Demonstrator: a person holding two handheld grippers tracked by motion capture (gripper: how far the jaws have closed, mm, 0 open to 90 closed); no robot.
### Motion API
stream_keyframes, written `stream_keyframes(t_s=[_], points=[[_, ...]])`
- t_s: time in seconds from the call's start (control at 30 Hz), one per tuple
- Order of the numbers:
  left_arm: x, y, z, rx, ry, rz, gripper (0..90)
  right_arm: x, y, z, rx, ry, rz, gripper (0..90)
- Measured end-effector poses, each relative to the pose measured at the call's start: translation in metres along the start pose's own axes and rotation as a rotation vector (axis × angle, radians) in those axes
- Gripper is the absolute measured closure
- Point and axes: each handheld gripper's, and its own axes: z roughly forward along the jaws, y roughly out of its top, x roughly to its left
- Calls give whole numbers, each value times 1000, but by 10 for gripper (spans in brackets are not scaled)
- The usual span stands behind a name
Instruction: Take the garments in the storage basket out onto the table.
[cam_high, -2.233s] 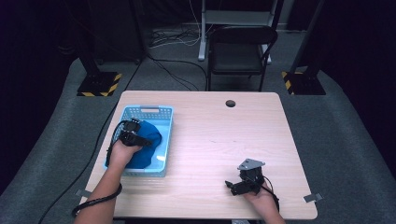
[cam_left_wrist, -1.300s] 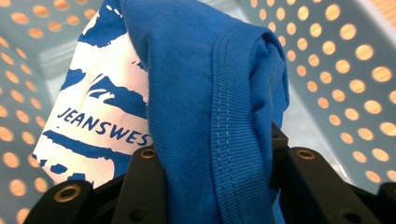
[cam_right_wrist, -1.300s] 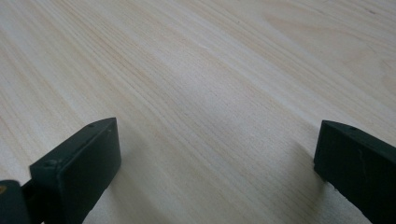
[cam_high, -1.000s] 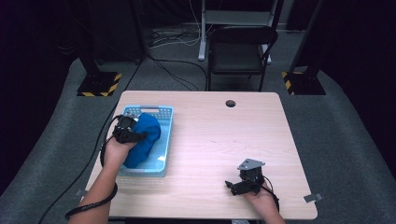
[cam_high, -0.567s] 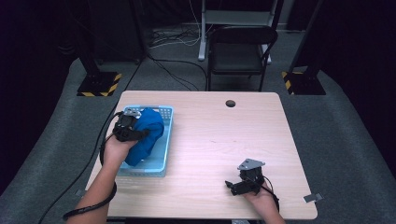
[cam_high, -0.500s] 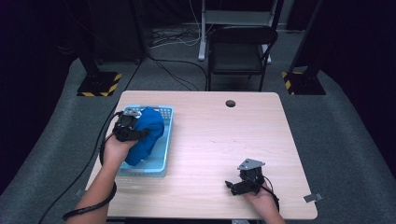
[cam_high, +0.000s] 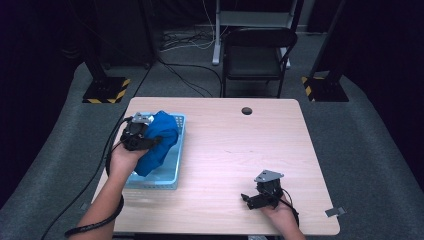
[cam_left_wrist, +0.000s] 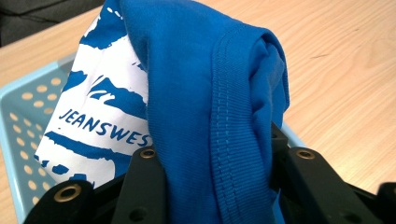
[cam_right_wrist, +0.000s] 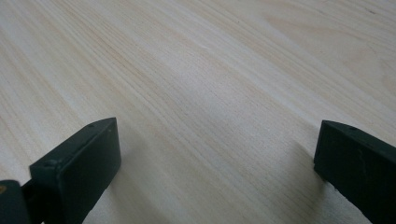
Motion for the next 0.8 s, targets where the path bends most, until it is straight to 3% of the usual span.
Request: stream_keyframes(t_s=[0.5, 0.8], points=[[-20, 15, -9, -30, -16, 64, 641, 0, 0, 0, 0, 0, 0, 0], [-39, 25, -14, -58, -51, 110, 641, 0, 0, 0, 0, 0, 0, 0]])
